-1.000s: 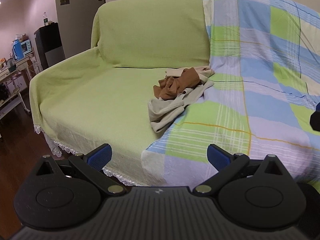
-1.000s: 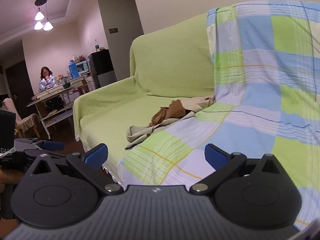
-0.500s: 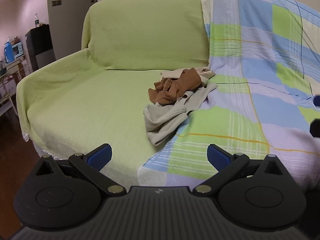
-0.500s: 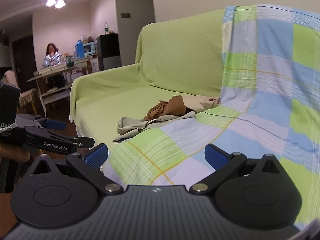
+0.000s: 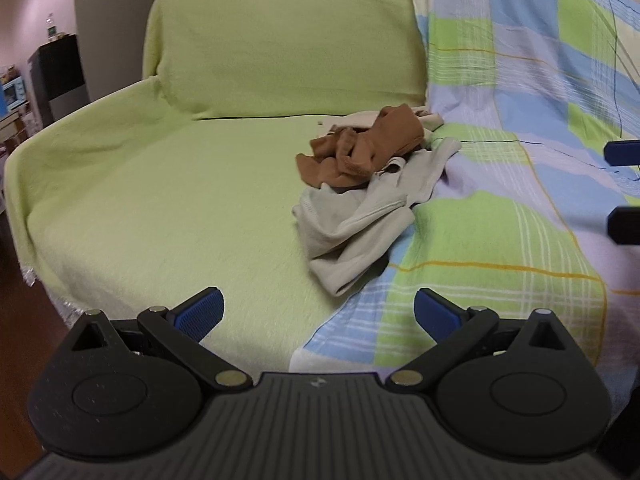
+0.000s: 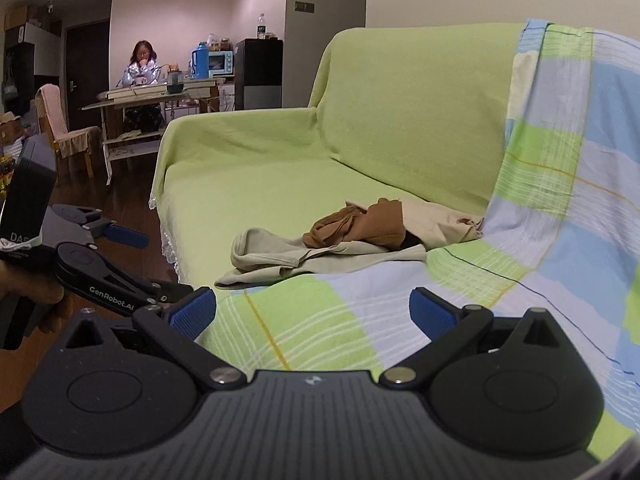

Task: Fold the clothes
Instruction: 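Move both grippers toward the crumpled beige shirt on the sofa, then grasp the beige shirt edge with the left gripper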

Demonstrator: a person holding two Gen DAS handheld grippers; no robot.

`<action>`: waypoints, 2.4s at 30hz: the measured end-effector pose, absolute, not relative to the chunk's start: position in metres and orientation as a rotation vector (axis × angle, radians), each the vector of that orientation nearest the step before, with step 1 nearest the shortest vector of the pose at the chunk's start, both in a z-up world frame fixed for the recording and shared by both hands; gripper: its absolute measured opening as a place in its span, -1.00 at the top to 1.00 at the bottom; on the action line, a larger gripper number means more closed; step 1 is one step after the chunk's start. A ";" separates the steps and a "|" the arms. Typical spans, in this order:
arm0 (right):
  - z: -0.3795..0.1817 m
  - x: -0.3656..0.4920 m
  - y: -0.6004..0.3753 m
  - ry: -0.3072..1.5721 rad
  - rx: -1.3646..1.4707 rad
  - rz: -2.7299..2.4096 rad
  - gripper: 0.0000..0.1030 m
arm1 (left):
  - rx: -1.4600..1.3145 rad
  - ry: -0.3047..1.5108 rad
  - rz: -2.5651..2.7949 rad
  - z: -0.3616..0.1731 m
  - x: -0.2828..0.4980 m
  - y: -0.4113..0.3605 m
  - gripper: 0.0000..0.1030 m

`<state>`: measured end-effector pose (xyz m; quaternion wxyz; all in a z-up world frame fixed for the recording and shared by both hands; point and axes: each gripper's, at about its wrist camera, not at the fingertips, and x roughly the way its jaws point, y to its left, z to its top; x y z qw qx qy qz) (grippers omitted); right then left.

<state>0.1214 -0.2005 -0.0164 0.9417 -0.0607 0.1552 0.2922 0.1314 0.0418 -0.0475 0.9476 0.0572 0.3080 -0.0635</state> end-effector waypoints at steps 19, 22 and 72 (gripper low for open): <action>-0.027 0.162 -0.203 0.330 -0.152 0.605 -0.98 | 0.199 0.583 -0.212 -0.047 0.180 0.041 -0.98; -0.027 0.167 -0.204 0.326 -0.154 0.609 -0.98 | 0.202 0.583 -0.222 -0.046 0.188 0.039 -0.95; -0.041 0.207 -0.184 0.313 -0.211 0.718 -0.74 | 0.012 0.695 -0.292 -0.076 0.234 0.071 0.81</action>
